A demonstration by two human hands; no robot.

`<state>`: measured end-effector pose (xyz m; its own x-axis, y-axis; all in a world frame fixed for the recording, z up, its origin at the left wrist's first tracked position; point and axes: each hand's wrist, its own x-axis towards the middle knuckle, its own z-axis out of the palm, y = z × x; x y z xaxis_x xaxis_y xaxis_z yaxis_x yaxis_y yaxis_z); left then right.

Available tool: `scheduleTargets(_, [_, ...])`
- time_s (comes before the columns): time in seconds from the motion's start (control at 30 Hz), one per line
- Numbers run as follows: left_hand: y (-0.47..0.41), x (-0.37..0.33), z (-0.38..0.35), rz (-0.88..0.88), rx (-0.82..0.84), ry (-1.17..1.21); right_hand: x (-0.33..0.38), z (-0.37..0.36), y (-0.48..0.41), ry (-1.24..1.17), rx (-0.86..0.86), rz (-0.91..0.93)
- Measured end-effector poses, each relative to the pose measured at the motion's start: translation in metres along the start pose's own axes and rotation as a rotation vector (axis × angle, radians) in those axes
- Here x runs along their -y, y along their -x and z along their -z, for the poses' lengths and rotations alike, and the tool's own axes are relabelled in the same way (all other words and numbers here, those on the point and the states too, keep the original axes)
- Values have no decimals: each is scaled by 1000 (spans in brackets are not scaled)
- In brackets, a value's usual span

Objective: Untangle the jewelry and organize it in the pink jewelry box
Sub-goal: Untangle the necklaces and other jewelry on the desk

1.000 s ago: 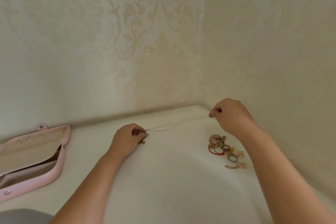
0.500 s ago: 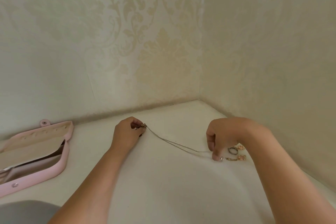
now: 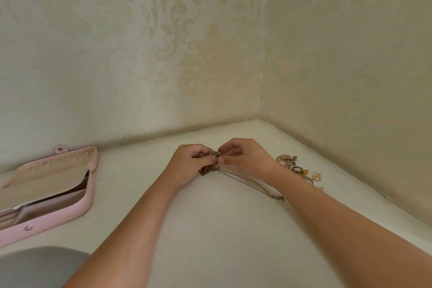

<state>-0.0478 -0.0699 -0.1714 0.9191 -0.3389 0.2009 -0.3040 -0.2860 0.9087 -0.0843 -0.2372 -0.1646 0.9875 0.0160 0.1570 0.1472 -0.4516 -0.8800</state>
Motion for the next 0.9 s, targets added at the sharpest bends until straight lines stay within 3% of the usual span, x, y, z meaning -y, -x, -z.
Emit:
scheduleTargets(0.17, [-2, -1, 1, 39, 63, 45, 0, 1, -1, -127, 58, -17])
scheduleTargets(0.37, [-4, -1, 1, 72, 104, 50, 0, 7, -4, -155, 21, -49])
scheduleTargets(0.5, [-4, -2, 0, 65, 141, -6, -3, 2, -7, -44, -6, -51])
scheduleTargets(0.63, [-2, -6, 0, 85, 164, 68, -1, -1, -8, -153, -18, -23])
scheduleTargets(0.9, [-9, 3, -2, 78, 196, -96, 1, 3, -8, -362, 216, -47])
